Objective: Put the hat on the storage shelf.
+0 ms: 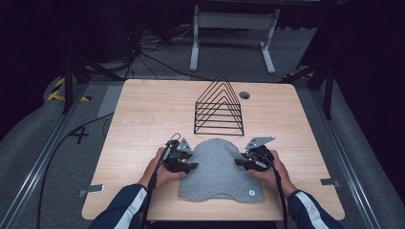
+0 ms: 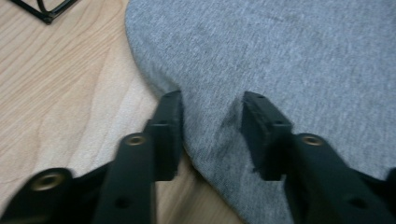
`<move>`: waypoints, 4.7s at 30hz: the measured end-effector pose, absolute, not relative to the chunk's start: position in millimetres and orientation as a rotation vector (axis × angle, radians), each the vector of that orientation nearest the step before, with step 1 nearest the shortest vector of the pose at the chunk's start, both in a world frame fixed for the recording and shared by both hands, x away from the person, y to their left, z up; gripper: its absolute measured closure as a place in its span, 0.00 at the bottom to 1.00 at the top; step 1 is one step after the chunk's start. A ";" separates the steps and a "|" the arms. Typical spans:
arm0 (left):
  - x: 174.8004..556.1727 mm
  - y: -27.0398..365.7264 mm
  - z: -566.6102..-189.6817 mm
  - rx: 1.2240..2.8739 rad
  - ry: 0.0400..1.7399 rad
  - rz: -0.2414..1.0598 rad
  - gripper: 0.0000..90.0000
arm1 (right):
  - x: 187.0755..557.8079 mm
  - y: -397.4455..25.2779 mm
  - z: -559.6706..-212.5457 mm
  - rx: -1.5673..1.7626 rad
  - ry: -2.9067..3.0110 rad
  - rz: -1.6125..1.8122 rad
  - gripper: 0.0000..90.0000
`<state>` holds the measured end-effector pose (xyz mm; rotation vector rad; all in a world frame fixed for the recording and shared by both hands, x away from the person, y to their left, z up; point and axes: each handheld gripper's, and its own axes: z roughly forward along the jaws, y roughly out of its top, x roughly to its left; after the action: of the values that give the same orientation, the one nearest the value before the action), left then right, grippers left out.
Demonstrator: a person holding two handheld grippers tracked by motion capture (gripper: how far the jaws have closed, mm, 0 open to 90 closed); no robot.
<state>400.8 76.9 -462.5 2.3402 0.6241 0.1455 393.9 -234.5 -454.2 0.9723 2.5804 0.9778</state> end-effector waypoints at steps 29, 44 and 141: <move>388.8 78.7 -433.1 2.305 0.469 0.212 0.97 | 378.2 -245.6 -426.0 0.808 2.530 1.052 0.94; 390.9 72.6 -337.4 2.216 0.336 0.361 0.97 | 373.8 -256.9 -348.3 0.714 2.397 1.149 0.94; 515.6 66.2 -330.9 2.212 0.486 0.417 0.97 | 495.5 -241.7 -312.8 0.766 2.296 1.135 0.94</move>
<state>515.6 66.2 -330.9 2.2117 0.4855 0.4167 495.5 -241.7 -312.8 0.7659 2.2958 1.1352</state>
